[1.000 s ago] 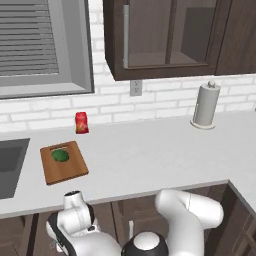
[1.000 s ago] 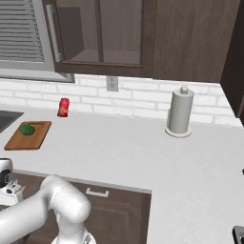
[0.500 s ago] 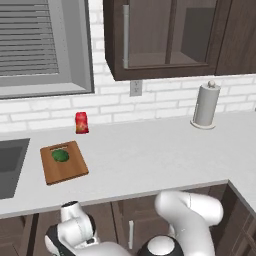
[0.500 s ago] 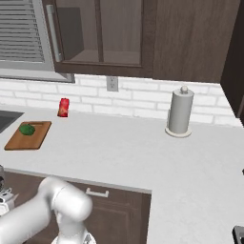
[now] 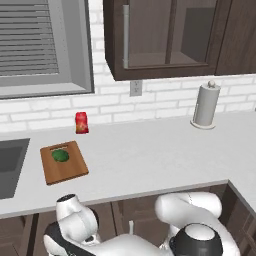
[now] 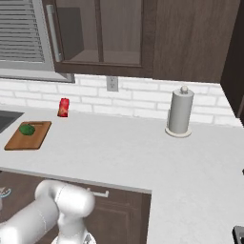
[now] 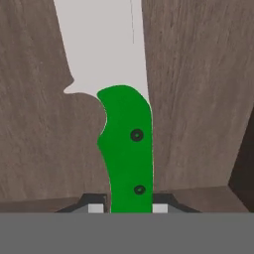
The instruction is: Place the appropriate cutting tool for cutting the broccoli skin on the cutting board.
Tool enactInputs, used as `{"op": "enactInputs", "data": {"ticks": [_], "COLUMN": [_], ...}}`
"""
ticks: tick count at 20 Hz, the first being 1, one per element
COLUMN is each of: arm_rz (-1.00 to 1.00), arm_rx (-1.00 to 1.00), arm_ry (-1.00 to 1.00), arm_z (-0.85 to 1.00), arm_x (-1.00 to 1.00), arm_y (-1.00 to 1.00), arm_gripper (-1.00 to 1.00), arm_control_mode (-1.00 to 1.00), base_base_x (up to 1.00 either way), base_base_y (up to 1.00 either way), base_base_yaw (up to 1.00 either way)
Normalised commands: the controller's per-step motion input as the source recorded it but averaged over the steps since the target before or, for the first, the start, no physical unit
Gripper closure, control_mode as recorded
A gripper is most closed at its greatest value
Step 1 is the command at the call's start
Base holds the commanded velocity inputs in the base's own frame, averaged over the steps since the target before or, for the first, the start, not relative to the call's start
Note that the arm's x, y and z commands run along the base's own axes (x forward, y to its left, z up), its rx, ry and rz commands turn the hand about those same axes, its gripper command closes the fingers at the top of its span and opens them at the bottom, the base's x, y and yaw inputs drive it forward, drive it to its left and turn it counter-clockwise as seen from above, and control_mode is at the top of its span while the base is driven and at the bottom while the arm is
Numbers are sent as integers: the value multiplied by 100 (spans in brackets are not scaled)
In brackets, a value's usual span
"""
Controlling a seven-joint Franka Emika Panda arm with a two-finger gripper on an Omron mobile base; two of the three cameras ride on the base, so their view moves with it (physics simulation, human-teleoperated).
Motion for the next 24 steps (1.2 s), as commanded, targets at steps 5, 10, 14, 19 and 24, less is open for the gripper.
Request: {"op": "enactInputs", "data": {"ticks": [5,10,14,19,24], "arm_rz": [-1,-2,-4,-5,-4], "arm_rx": [0,0,2,5,8], "arm_ry": [-10,-9,-6,-4,0], "arm_z": [90,100,89,72,31], "arm_x": [-45,-7,8,19,42], "arm_y": [-5,-36,-54,-58,-50], "arm_gripper": [100,100,100,100,100], "arm_control_mode": [-100,-100,-100,-100,-100], "base_base_x": [0,0,0,0,0], "base_base_y": [0,0,0,0,0], "base_base_yaw": [0,0,0,0,0]}}
